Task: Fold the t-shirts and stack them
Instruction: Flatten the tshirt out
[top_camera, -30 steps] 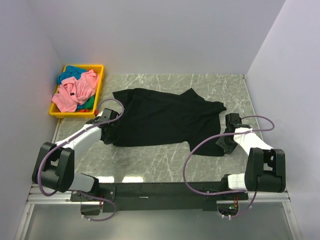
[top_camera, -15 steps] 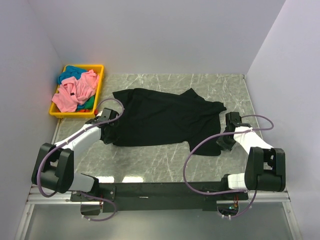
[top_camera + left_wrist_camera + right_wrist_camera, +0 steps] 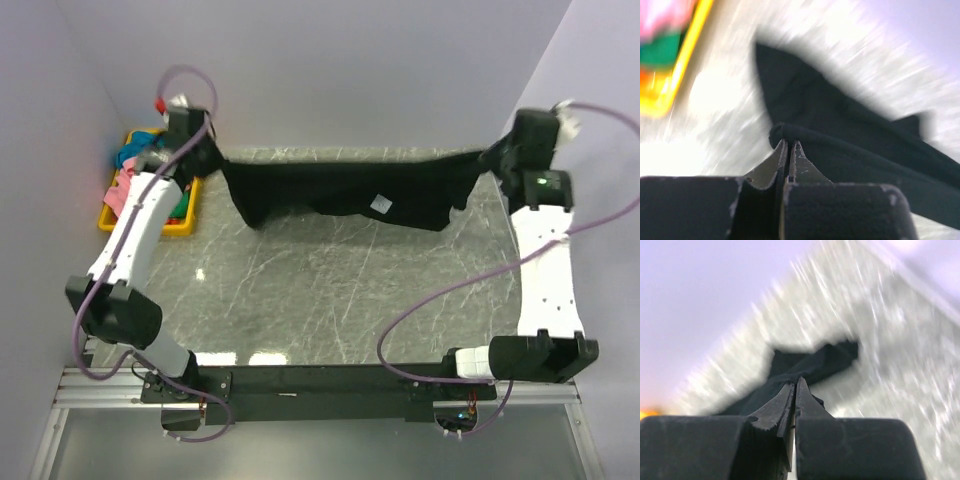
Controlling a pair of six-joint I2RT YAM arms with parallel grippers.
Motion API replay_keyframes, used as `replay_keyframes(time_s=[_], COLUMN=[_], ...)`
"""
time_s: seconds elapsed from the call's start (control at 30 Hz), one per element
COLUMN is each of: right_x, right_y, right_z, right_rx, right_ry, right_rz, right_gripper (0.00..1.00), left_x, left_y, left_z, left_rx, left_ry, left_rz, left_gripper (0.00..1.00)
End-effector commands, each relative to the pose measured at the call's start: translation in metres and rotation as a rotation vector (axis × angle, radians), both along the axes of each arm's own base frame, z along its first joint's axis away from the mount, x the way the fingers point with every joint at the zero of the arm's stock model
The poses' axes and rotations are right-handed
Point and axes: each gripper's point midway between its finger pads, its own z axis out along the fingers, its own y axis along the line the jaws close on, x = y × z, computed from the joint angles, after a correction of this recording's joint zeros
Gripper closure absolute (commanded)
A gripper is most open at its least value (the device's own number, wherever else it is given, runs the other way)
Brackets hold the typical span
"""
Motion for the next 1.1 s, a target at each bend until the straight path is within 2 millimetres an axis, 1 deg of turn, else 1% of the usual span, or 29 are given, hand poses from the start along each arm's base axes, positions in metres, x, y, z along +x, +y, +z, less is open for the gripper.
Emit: replay_keyframes(time_s=[0.0,0.03,0.07,0.1,0.13,0.17,0.2,0.23,0.27,0.3,0.33,0.37,0.43,0.47,0.5,0.53,0.6,0.67,0.7,0.73,0.77,0.8,0.83,0.87,0.9,0.97,1.0,1.03,1.07], right_x=[-0.034,-0.042,-0.059,-0.071,-0.082,-0.106,-0.120,-0.147,-0.162,-0.177,-0.189,-0.218,-0.243,-0.260,-0.271,-0.278,-0.288,-0.284,-0.280,-0.271,-0.264,-0.254,-0.238,-0.227,-0.208,-0.172,-0.150,-0.130,-0.116], right_y=[-0.035,-0.037,-0.039,-0.040,-0.040,-0.040,-0.040,-0.039,-0.040,-0.040,-0.040,-0.038,-0.035,-0.033,-0.031,-0.029,-0.027,-0.022,-0.020,-0.015,-0.013,-0.012,-0.011,-0.006,-0.004,0.004,0.005,0.005,0.007], right_z=[0.106,0.123,0.149,0.169,0.183,0.206,0.218,0.233,0.246,0.253,0.260,0.275,0.286,0.294,0.301,0.305,0.312,0.315,0.315,0.315,0.313,0.308,0.303,0.299,0.287,0.269,0.246,0.231,0.223], right_rx=[-0.106,-0.118,-0.136,-0.157,-0.173,-0.208,-0.226,-0.243,-0.280,-0.300,-0.317,-0.358,-0.394,-0.432,-0.452,-0.467,-0.523,-0.559,-0.569,-0.578,-0.584,-0.588,-0.591,-0.597,-0.597,-0.595,-0.579,-0.568,-0.564], right_ry=[-0.212,-0.253,-0.324,-0.378,-0.418,-0.492,-0.528,-0.589,-0.629,-0.657,-0.685,-0.751,-0.800,-0.831,-0.855,-0.866,-0.870,-0.859,-0.856,-0.851,-0.842,-0.819,-0.789,-0.773,-0.731,-0.684,-0.630,-0.590,-0.587], right_rz=[-0.160,-0.168,-0.189,-0.193,-0.196,-0.202,-0.210,-0.219,-0.226,-0.237,-0.242,-0.246,-0.244,-0.240,-0.237,-0.229,-0.216,-0.175,-0.154,-0.113,-0.094,-0.072,-0.045,-0.001,0.036,0.127,0.161,0.189,0.209], right_gripper=[1.00,1.00,1.00,1.00,1.00,1.00,1.00,1.00,1.00,1.00,1.00,1.00,1.00,1.00,1.00,1.00,1.00,1.00,1.00,1.00,1.00,1.00,1.00,1.00,1.00,1.00,1.00,1.00,1.00], left_x=[-0.006,-0.011,-0.015,-0.030,-0.040,-0.062,-0.072,-0.084,-0.097,-0.122,-0.134,-0.158,-0.179,-0.195,-0.204,-0.209,-0.214,-0.209,-0.201,-0.196,-0.184,-0.174,-0.167,-0.153,-0.140,-0.118,-0.103,-0.092,-0.077], left_y=[0.015,0.018,0.019,0.023,0.024,0.026,0.027,0.028,0.029,0.034,0.036,0.041,0.046,0.050,0.051,0.052,0.049,0.046,0.044,0.042,0.040,0.037,0.034,0.031,0.029,0.024,0.021,0.020,0.018], left_z=[0.107,0.145,0.164,0.194,0.209,0.243,0.248,0.259,0.269,0.285,0.293,0.306,0.317,0.325,0.331,0.332,0.333,0.325,0.316,0.310,0.301,0.288,0.281,0.272,0.253,0.229,0.207,0.193,0.173], left_rx=[0.036,0.034,0.031,0.026,0.021,-0.001,0.000,-0.007,-0.012,-0.013,-0.012,-0.015,-0.003,-0.004,0.000,-0.001,-0.006,-0.008,-0.001,-0.001,0.004,0.010,0.013,0.017,0.029,0.041,0.049,0.054,0.063], left_ry=[-0.203,-0.290,-0.341,-0.425,-0.473,-0.584,-0.612,-0.655,-0.694,-0.760,-0.792,-0.846,-0.893,-0.929,-0.950,-0.953,-0.954,-0.924,-0.896,-0.879,-0.848,-0.810,-0.787,-0.761,-0.714,-0.660,-0.623,-0.599,-0.559], left_rz=[0.007,0.015,0.013,0.009,0.004,-0.007,-0.015,-0.021,-0.028,-0.031,-0.031,-0.028,-0.027,-0.024,-0.029,-0.030,-0.050,-0.064,-0.069,-0.078,-0.082,-0.092,-0.105,-0.109,-0.113,-0.121,-0.128,-0.129,-0.127], left_gripper=[0.99,0.99,0.99,0.99,1.00,1.00,1.00,1.00,1.00,1.00,1.00,1.00,1.00,1.00,1.00,1.00,1.00,1.00,1.00,1.00,1.00,1.00,1.00,1.00,1.00,1.00,1.00,1.00,1.00])
